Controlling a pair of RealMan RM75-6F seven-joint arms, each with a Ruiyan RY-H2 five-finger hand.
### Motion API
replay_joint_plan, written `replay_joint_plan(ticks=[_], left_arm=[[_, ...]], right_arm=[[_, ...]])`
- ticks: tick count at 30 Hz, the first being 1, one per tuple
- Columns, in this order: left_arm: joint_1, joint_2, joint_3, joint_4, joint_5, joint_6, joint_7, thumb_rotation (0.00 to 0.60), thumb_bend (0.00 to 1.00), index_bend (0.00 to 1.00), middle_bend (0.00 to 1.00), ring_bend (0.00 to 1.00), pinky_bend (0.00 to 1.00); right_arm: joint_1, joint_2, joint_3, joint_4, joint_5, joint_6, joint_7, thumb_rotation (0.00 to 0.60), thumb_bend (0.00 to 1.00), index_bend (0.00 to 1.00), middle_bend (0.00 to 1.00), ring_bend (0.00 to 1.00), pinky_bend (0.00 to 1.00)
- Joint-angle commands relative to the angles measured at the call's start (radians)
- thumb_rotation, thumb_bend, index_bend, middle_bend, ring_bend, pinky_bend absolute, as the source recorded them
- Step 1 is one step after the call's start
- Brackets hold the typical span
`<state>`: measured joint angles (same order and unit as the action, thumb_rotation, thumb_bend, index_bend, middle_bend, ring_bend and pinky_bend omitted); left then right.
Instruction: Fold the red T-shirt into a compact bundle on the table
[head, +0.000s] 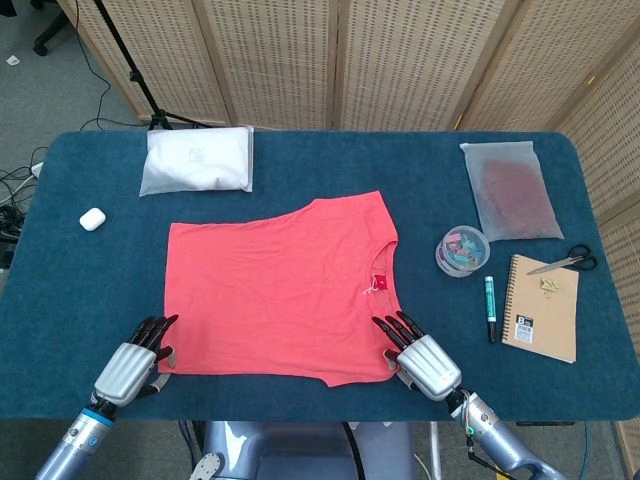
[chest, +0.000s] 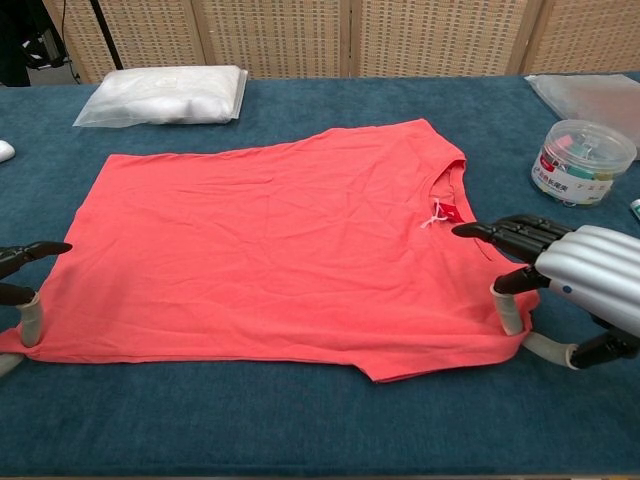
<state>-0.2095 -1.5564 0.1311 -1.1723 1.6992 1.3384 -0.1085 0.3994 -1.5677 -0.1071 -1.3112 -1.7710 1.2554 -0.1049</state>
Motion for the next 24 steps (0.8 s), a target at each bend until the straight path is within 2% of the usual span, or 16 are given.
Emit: replay_joint_plan(ticks=[1,6,14,24], left_arm=[[-0.002,-0.001,-0.003,0.003,-0.002,0.002,-0.006,0.600,0.47,0.64,0.00,0.00,0.00],[-0.002,-0.007,-0.003,0.014,0.000,0.012,-0.023,0.600,0.55,0.68,0.00,0.00,0.00],[-0.002,0.004,0.006,0.020,0.022,0.047,-0.050,0.600,0.60,0.70,0.00,0.00,0.00],[0.003,0.034,0.051,-0.008,0.107,0.128,-0.083,0.600,0.62,0.73,0.00,0.00,0.00]], right_arm=[[0.001,0.001,-0.001,-0.001,-0.001,0.001,0.002,0.600,0.51,0.59,0.00,0.00,0.00],[0.001,0.004,-0.006,-0.004,-0.008,0.007,0.009,0.600,0.52,0.60,0.00,0.00,0.00],[0.019,0.022,-0.019,-0.014,-0.040,0.012,0.050,0.600,0.52,0.62,0.00,0.00,0.00],[0.091,0.115,-0.048,-0.088,-0.134,-0.004,0.084,0.600,0.54,0.64,0.01,0.00,0.00]])
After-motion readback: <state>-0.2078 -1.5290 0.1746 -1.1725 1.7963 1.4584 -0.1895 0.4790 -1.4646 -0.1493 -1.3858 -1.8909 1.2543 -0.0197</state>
